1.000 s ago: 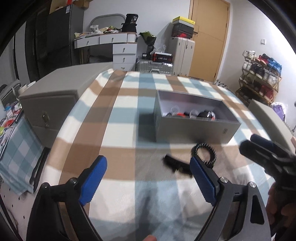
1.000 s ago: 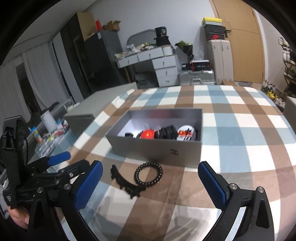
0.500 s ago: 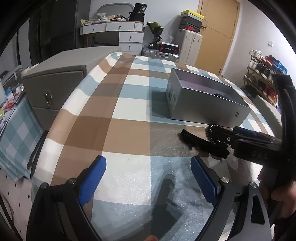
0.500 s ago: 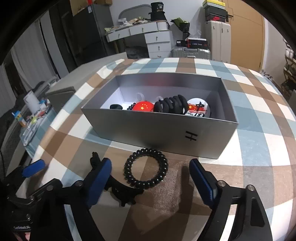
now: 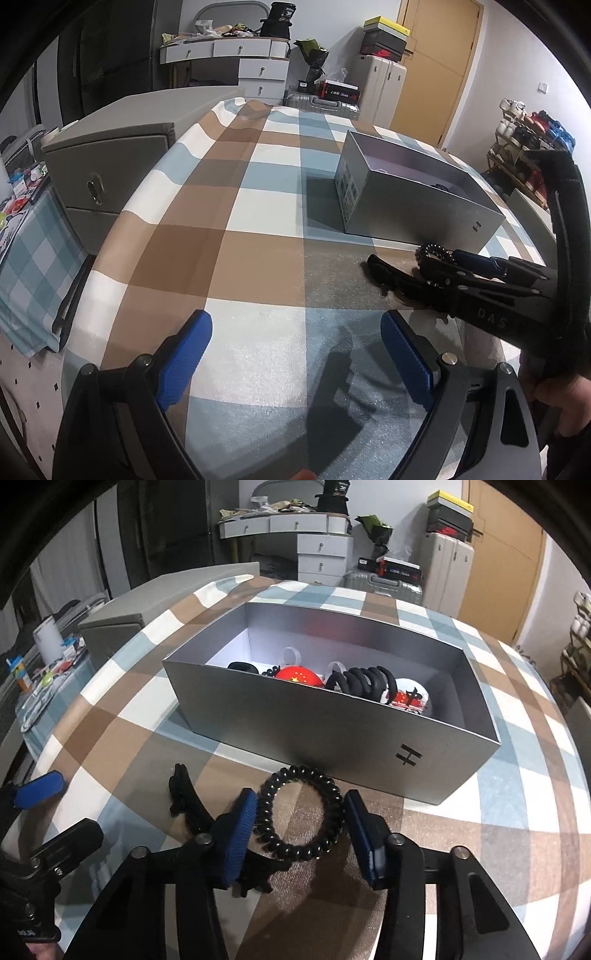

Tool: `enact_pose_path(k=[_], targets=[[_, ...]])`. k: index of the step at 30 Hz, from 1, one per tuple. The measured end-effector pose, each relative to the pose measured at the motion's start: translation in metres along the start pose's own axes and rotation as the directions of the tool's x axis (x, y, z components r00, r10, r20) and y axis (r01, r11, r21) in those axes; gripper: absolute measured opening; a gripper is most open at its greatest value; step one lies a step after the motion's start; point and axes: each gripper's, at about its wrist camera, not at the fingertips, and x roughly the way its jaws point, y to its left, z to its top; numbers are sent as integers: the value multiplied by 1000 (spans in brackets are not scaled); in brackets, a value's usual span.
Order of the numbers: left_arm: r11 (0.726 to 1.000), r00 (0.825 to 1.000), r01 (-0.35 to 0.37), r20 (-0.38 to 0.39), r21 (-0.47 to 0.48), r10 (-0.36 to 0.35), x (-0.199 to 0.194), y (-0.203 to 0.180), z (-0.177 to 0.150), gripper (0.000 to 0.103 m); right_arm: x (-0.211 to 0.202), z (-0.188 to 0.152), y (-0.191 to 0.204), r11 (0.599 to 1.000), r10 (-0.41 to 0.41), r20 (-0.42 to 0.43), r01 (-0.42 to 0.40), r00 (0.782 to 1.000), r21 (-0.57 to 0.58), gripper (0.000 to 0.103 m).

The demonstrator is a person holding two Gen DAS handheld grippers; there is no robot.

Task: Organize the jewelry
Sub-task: 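Grasp the black coiled hair tie with the right gripper, then grasp the black claw hair clip with the left gripper while the right holds the hair tie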

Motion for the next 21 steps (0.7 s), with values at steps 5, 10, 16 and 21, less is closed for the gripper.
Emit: enact_pose_path(k=[5, 10, 16, 21], targets=[[1000, 1000, 19, -17, 21, -19, 5, -6, 4, 90, -14, -6, -20, 996, 57, 38, -60, 998, 68, 41], [995, 998, 57, -34, 77, -55, 10, -24, 11, 90, -32, -15, -44, 985, 88, 90, -100, 992, 138, 41], [972, 985, 158, -95, 174, -143, 25, -54, 21, 90, -46, -31, -72, 972, 100, 112, -121, 989, 203, 41], [957, 983, 164, -118, 239, -139, 39, -71, 27, 90, -52, -38, -82, 964, 110, 123, -136, 986, 230, 41]])
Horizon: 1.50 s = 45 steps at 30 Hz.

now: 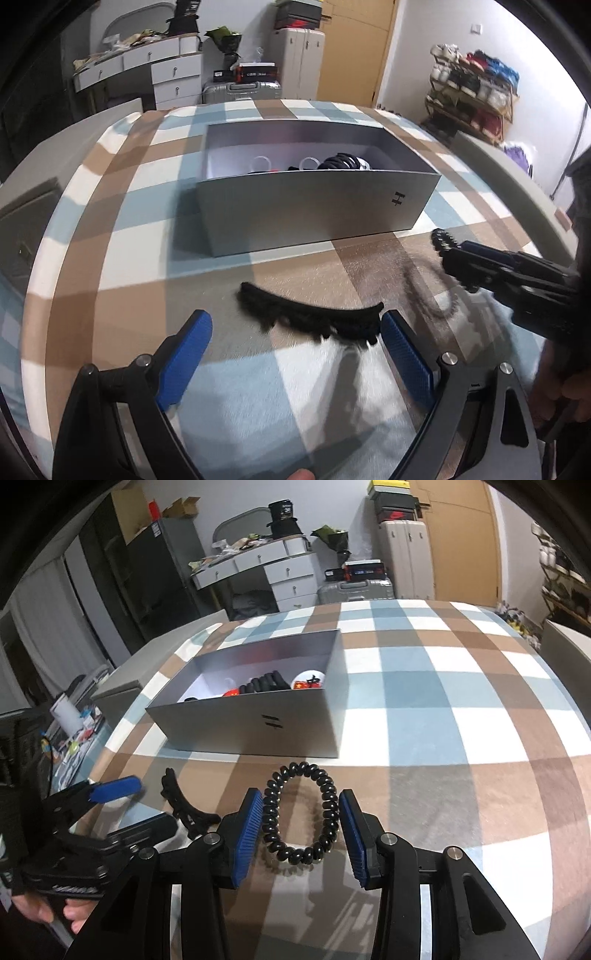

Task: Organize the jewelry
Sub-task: 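Grasp the black claw hair clip with the left gripper while the right holds the hair tie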

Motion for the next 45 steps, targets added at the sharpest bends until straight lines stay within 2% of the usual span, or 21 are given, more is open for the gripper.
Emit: enact_pose_path(k=[10, 15, 27, 30, 34, 45], targets=[[999, 999, 25, -50, 42, -22, 13, -7, 7, 91, 1, -3, -10, 999, 34, 1, -34, 999, 31, 42], [997, 998, 18, -57, 75, -13, 15, -13, 8, 92, 1, -5, -10, 998, 48, 2, -48, 999, 35, 42], [989, 997, 60, -55, 132, -53, 11, -27, 1, 92, -8, -5, -14, 998, 52, 27, -53, 998, 45, 41], [990, 997, 65, -55, 128, -59, 8, -27, -1, 91, -11, -4, -16, 997, 51, 33, -53, 998, 53, 41], [992, 996, 82, -45, 94, -78, 2, -23, -1, 82, -15, -2, -15, 997, 49, 42, -51, 998, 53, 42], [991, 990, 130, -65, 42, -127, 0, -23, -5, 83, -13, -4, -14, 997, 52, 29, -54, 998, 61, 42]])
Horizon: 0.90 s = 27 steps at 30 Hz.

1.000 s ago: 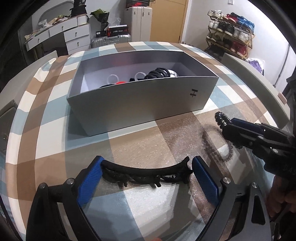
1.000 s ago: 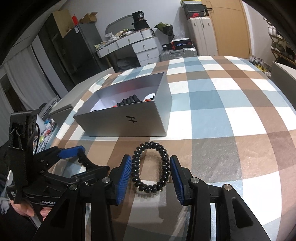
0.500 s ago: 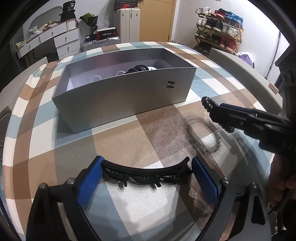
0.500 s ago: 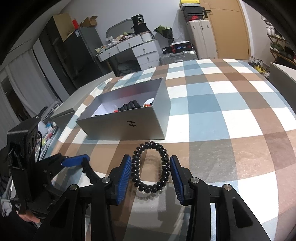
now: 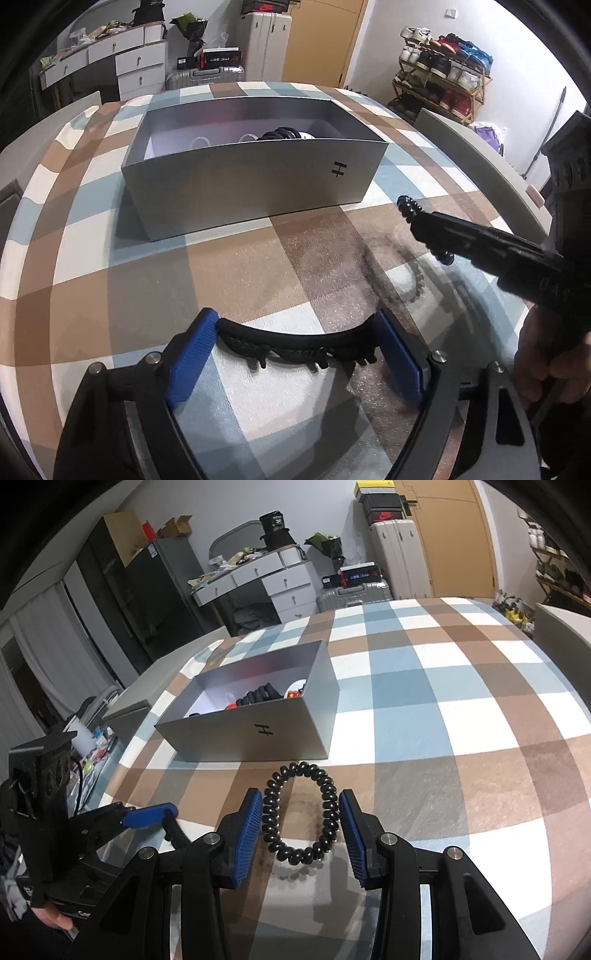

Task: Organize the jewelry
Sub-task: 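Grasp the black claw hair clip with the left gripper while the right holds the hair tie, then lower the hair tie and clip into the grey box and open both grippers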

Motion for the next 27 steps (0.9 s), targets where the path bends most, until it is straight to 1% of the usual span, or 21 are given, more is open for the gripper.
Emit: enact_pose_path(k=[2, 6, 10, 13, 14, 19, 21, 23, 27], targets=[[1000, 1000, 12, -1, 12, -12, 1, -4, 0, 83, 1, 0, 1, 1000, 2, -4, -2, 1000, 1, 42], [999, 1000, -19, -9, 34, 20, 3, -9, 0, 86, 0, -1, 1, 1000, 2, -2, -2, 1000, -2, 42], [998, 999, -38, -13, 52, 39, 7, -15, -1, 95, 0, -1, -2, 1000, 0, 0, 0, 1000, 7, 42], [989, 995, -89, -24, 116, 92, 14, -26, -4, 100, -1, -1, -5, 1000, 1, 0, -1, 1000, 15, 42], [982, 992, -115, -26, 147, 120, 17, -31, -5, 101, -1, -1, -5, 1000, 1, 1, -1, 1000, 16, 42], [985, 994, -104, -28, 139, 109, 15, -27, -3, 100, -2, -1, -5, 1000, 2, 2, -2, 1000, 18, 42], [984, 993, -115, -24, 137, 119, 14, -25, -3, 95, -3, -1, -6, 1000, 1, 5, -2, 1000, 19, 42], [986, 994, -103, -24, 135, 107, 12, -24, -3, 94, -4, 0, -7, 1000, 1, 10, -1, 1000, 20, 42], [987, 994, -106, 10, 119, 106, 1, -23, -2, 94, -11, 6, -8, 1000, -3, 31, 2, 1000, 17, 42]])
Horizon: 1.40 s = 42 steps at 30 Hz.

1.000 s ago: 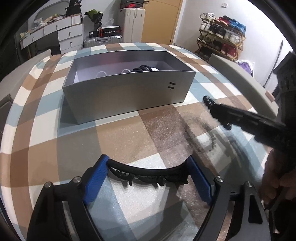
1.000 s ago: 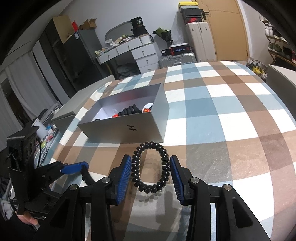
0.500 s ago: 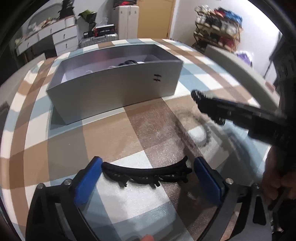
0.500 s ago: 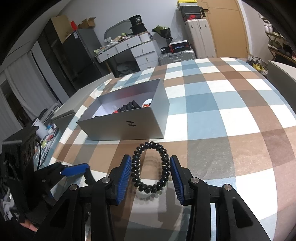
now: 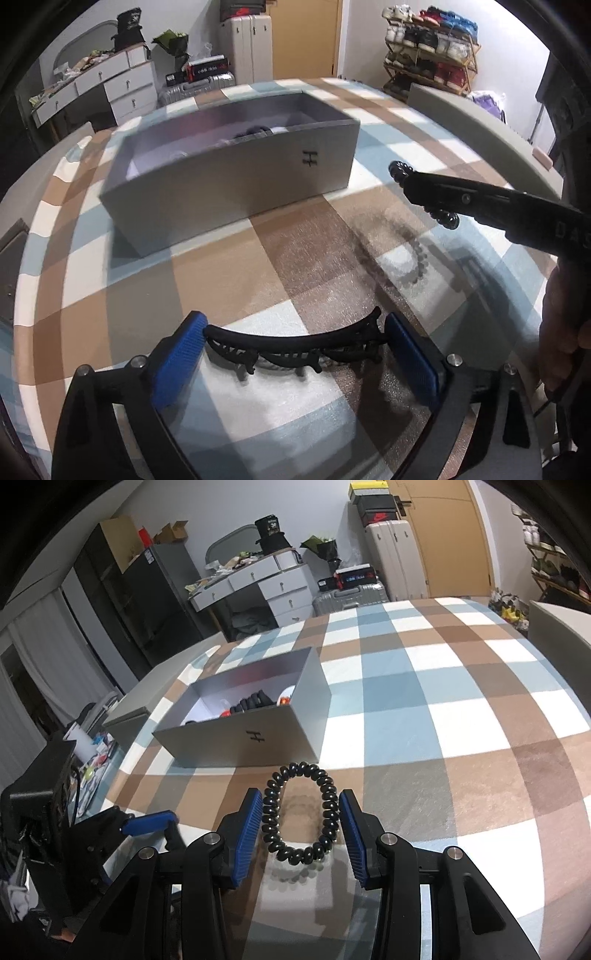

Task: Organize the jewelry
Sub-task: 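Lower the hair tie and clip into the grey box and open both grippers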

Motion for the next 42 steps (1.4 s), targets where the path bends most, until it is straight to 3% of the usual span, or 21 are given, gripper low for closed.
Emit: enact_pose_path(k=[4, 9, 14, 19, 24, 29, 42], targets=[[1000, 997, -12, 72, -23, 14, -22, 6, 7, 94, -10, 8, -1, 1000, 5, 26, -5, 1000, 7, 42], [996, 979, -45, 195, -77, 59, -58, 22, 31, 94, -21, 26, 6, 999, 40, 58, -40, 998, -3, 42], [992, 962, -69, 255, -108, 95, -61, 41, 62, 94, -19, 54, 24, 995, 80, 77, -74, 994, -72, 42], [990, 956, -71, 274, -125, 103, -40, 55, 81, 94, 1, 82, 37, 985, 139, 64, -131, 988, -111, 42], [988, 967, -5, 249, -152, 44, -20, 68, 84, 94, 38, 103, 32, 979, 186, 17, -184, 982, -88, 42], [987, 972, 28, 234, -160, 11, -14, 69, 85, 94, 64, 105, 26, 979, 184, -40, -187, 982, -80, 42], [983, 974, 93, 218, -159, -57, -6, 72, 88, 94, 78, 106, 26, 978, 176, -53, -181, 983, -100, 44]])
